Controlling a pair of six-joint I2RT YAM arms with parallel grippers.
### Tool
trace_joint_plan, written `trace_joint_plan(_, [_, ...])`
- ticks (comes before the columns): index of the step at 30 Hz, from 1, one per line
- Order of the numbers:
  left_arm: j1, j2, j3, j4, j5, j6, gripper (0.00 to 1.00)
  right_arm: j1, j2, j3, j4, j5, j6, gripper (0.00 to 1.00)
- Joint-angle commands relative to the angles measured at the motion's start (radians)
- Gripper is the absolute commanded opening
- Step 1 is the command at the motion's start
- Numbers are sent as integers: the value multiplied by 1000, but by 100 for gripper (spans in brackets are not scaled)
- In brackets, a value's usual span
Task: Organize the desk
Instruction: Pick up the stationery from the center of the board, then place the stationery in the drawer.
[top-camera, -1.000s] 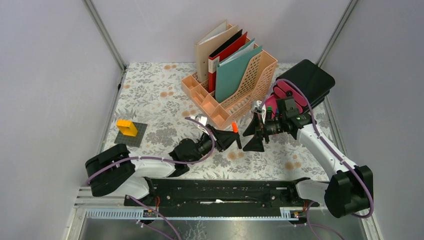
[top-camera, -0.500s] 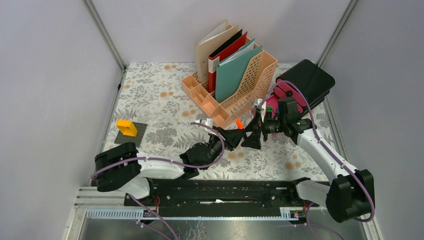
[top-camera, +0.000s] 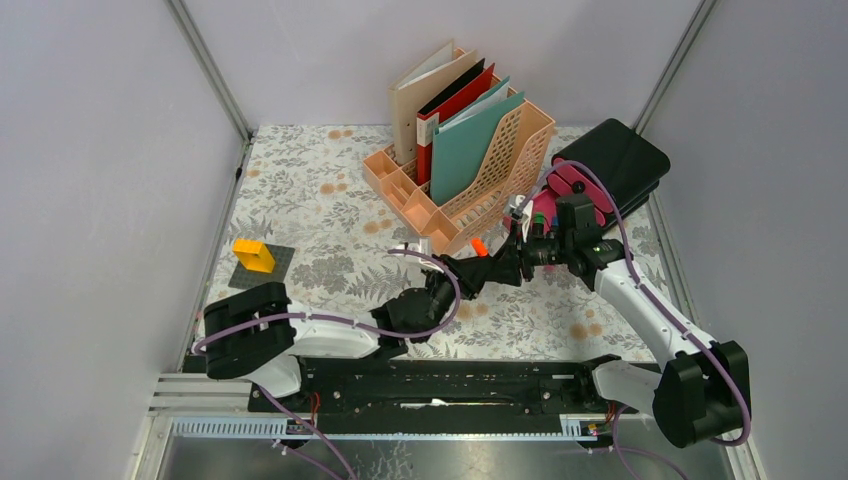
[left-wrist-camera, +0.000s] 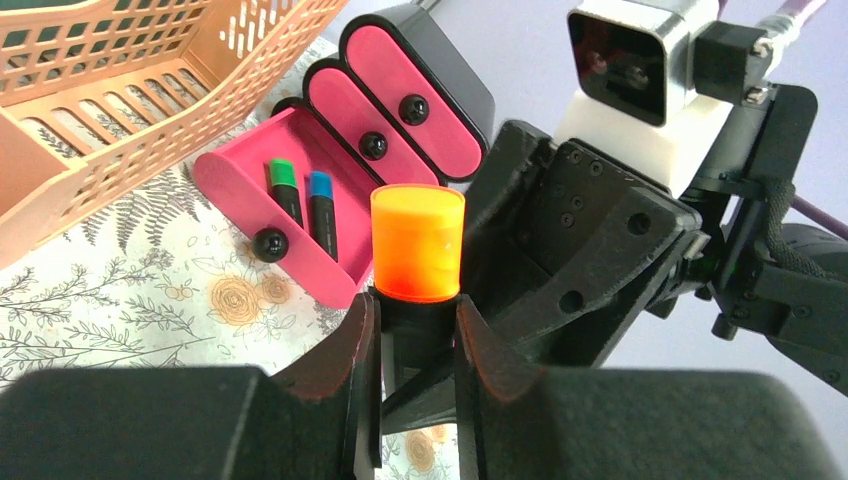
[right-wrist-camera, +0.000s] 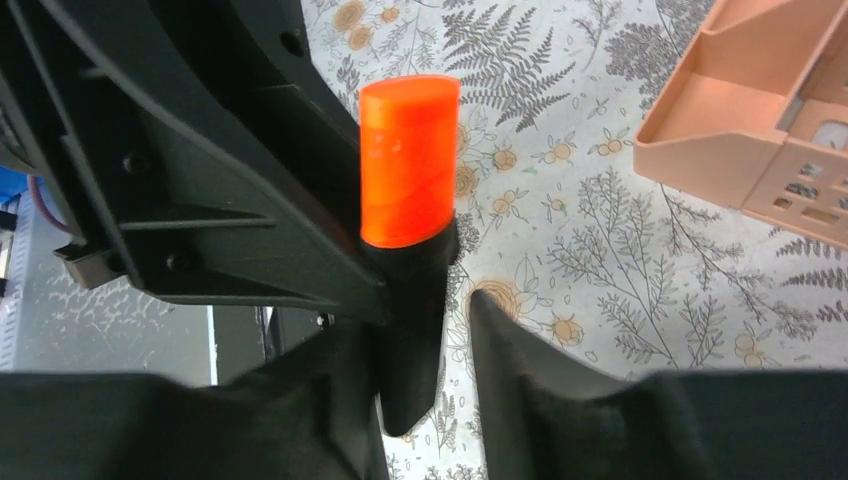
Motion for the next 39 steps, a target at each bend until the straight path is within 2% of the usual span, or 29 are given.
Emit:
trace_joint_plan(1, [-11, 5, 32, 68, -37, 0, 0, 8, -3, 15, 27, 23, 6, 35])
trace_joint_plan(4, [-13, 5, 22, 87, -35, 3, 0, 8, -2, 23, 14, 28, -3, 12])
trace_joint_plan(5, [-13, 3, 17, 93, -32, 4, 7, 8, -1, 26, 8, 30, -7, 5])
trace_joint_plan(6, [-13, 0, 12, 104, -30, 7, 19, 8, 0, 29, 1, 30, -12, 0])
trace_joint_plan(8, [-13, -9, -5, 125, -24, 9, 45, 8, 2, 37, -17, 29, -28, 0])
trace_joint_plan(10, [-13, -23, -21, 140, -14, 31, 63, 8, 1, 45, -35, 27, -48, 0])
trace_joint_plan(13, [-13, -56, -48, 141, -11, 64, 78, 8, -1, 56, -69, 24, -83, 0])
trace_joint_plan(18, [-13, -135, -126, 178, 17, 151, 96, 8, -6, 76, -132, 44, -147, 0])
trace_joint_plan(25, [-11, -280, -255, 232, 125, 302, 99, 6, -39, 89, -160, 164, -197, 0])
trace_joint_plan(33, [-7, -466, -325, 87, 99, 344, 99, -39, -64, 94, -154, 292, -197, 0])
trace_joint_plan(39, [-4, -537, -385, 80, 66, 342, 99, -78, -40, 93, -121, 418, -159, 0])
